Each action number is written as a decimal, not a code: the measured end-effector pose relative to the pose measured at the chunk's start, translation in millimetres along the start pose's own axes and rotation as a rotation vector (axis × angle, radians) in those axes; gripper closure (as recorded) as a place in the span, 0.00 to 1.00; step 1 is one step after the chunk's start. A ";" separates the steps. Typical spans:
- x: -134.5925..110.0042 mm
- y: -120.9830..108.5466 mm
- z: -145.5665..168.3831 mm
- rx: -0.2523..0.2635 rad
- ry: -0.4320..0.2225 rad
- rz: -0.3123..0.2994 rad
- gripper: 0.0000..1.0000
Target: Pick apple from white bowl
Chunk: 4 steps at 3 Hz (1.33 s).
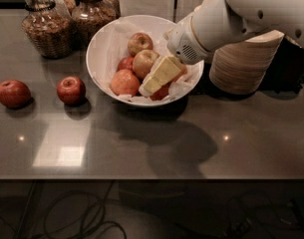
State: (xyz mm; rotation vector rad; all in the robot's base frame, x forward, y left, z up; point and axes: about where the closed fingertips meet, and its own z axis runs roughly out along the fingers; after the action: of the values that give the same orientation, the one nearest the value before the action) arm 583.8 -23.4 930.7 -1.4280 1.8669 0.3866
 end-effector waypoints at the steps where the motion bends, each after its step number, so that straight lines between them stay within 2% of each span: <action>1: 7.1 -6.9 16.1 -0.002 0.032 0.000 0.07; 2: 10.1 -22.8 29.3 -0.008 0.041 -0.002 0.02; 3: 8.5 -28.3 33.7 -0.019 0.037 0.001 0.04; 4: 8.5 -28.3 33.8 -0.019 0.037 0.001 0.23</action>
Offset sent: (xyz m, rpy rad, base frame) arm 0.0371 0.0001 -0.0320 -0.0524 0.0291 -0.0118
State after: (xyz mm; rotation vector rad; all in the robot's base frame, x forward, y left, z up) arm 621.6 -17.5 907.2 -1.4565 1.8978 0.3817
